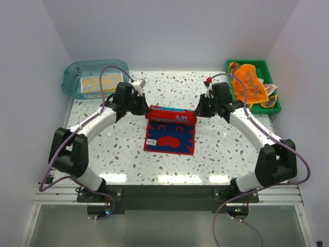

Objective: Fold and stack the towels
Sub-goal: Flatten out the crumpled towel

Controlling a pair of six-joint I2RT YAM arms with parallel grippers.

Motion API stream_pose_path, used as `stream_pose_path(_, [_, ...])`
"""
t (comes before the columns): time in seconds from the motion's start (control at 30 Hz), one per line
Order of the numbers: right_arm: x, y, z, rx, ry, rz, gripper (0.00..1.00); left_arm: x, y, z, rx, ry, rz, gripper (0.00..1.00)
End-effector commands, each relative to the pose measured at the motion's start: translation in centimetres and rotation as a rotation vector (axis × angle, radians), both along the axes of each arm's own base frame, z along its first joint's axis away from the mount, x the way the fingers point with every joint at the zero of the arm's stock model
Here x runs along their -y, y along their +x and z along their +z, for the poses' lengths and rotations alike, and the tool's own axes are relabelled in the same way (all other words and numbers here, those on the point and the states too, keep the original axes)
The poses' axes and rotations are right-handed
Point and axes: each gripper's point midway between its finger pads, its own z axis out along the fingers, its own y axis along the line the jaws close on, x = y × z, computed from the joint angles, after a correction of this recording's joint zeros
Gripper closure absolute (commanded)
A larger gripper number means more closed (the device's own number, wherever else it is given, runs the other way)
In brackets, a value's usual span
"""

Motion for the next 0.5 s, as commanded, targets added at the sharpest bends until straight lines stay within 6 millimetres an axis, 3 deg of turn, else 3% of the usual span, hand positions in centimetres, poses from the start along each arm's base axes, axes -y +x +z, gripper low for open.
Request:
stream_pose_path(0.0, [2.1, -0.7, 0.5, 0.015, -0.052, -0.077, 1.0, -2.6, 0.4, 1.2, 0.05, 0.049, 0.072, 1.0])
stream_pose_path(0.2, [1.6, -2.4, -0.1, -0.001, -0.044, -0.068, 1.0, -3.3, -1.0, 1.0, 0.045, 0.068, 0.075, 1.0])
stream_pose_path(0.47, [3.2, -3.6, -3.3, -0.027, -0.12, -0.107, 1.0, -2.9, -3.6, -2.3, -0.028, 0.035, 0.06, 1.0])
